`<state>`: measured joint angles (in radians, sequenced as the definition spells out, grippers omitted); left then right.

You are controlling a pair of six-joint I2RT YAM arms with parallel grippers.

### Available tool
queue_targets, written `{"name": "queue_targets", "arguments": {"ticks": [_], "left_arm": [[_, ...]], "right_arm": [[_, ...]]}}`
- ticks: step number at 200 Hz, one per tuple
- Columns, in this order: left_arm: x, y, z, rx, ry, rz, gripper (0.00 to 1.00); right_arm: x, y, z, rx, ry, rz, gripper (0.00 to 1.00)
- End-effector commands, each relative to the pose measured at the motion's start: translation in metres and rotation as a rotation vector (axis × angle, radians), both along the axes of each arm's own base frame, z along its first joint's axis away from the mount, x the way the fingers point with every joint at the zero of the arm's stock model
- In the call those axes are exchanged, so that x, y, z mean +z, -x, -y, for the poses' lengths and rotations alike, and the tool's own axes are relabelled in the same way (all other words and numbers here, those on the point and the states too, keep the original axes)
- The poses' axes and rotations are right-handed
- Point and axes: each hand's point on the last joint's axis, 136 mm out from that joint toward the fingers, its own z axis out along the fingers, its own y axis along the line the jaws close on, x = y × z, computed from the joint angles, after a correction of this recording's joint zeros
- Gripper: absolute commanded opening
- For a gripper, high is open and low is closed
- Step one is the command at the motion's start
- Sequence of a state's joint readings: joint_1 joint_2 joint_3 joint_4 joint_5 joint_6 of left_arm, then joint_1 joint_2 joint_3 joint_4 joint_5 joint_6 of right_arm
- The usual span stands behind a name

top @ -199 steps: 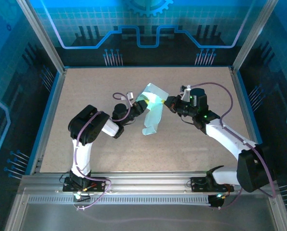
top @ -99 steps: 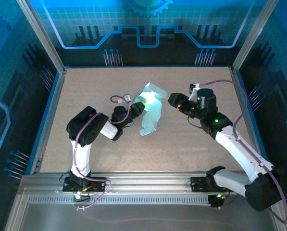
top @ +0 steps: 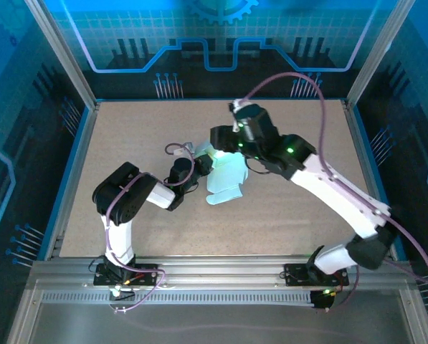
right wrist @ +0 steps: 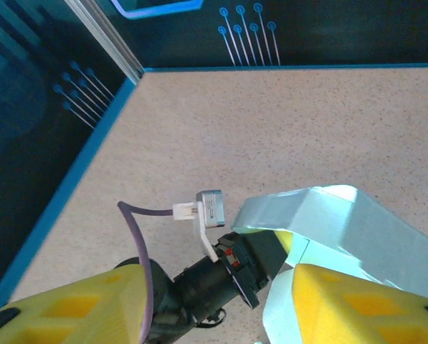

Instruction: Fold the paper box

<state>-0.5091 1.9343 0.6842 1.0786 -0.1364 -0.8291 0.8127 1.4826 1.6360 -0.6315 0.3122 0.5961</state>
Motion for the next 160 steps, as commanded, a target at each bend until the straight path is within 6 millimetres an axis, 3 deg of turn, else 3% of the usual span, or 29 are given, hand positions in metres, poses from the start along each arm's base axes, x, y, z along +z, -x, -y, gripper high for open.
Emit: {"name": "queue_targets", "arguments": {"ticks": [1, 66, 112, 160], "left_arm": [[0.007, -0.001, -0.015, 0.076, -0.077, 0.013, 0.00], [0.017, -0.002, -0.020, 0.098, -0.129, 0.045, 0.00], [0.015, -0.001, -0.019, 0.093, -0.130, 0.042, 0.00], [0.013, -0.001, -0.019, 0.096, -0.126, 0.034, 0.00]], "right_arm": [[-0.024, -0.010, 0.008, -0.090, 0.173, -0.064, 0.54], [-0.062, -0.037, -0.010, -0.157, 0.200, -0.191, 0.46], [-0.072, -0.051, -0.005, -0.202, 0.218, -0.214, 0.41], [-0.089, -0.057, 0.000, -0.239, 0.242, -0.256, 0.44]]}}
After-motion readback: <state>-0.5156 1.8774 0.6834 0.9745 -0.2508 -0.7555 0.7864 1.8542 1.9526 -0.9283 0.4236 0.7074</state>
